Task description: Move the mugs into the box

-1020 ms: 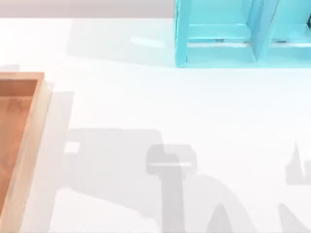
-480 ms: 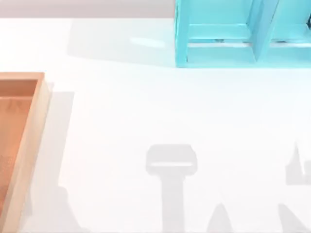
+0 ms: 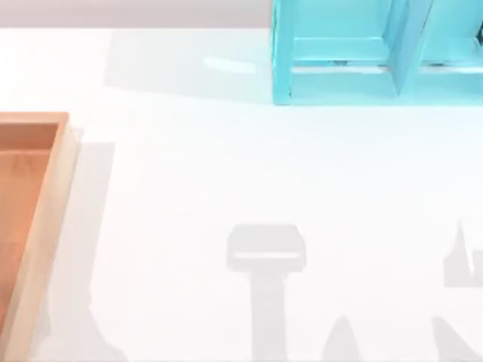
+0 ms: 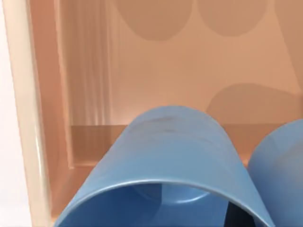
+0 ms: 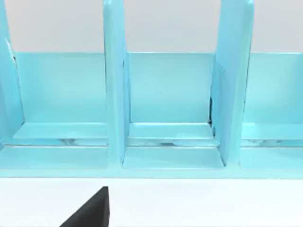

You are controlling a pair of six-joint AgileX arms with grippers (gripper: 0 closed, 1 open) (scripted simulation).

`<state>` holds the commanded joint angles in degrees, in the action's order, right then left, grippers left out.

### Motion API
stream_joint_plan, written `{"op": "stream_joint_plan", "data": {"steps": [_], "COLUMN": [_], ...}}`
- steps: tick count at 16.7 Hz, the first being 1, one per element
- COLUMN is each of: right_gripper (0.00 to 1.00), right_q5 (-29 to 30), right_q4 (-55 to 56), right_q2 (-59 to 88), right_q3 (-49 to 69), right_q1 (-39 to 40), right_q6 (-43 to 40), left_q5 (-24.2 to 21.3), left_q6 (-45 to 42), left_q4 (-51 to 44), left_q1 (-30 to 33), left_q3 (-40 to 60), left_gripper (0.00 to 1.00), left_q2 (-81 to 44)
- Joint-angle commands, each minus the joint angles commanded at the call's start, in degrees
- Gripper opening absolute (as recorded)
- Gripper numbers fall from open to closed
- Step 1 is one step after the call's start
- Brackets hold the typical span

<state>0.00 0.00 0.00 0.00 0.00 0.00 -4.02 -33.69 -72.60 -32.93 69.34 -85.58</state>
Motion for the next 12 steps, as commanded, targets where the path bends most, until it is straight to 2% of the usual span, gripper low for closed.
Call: {"op": "stream_joint_plan", "data": {"steps": [5, 10, 12], "right_gripper": [1.00, 1.00, 1.00], "right_q5": [0.0, 0.0, 0.0], "right_q4": [0.0, 0.0, 0.0], "right_q2": [0.0, 0.0, 0.0], "right_q3": [0.0, 0.0, 0.0], "right_q1": [0.0, 0.0, 0.0], "right_q6": [0.0, 0.0, 0.0], "left_q5": [0.0, -0.1, -0.1], "left_q6": [1.2, 1.4, 1.4], "left_q4": [8.3, 9.3, 9.3], "left_q1": [1.2, 1.3, 1.3], "left_q3": [-8.5, -9.5, -9.5], "left_gripper": [0.00, 0.00, 0.15], "left_q2": [0.0, 0.0, 0.0]}}
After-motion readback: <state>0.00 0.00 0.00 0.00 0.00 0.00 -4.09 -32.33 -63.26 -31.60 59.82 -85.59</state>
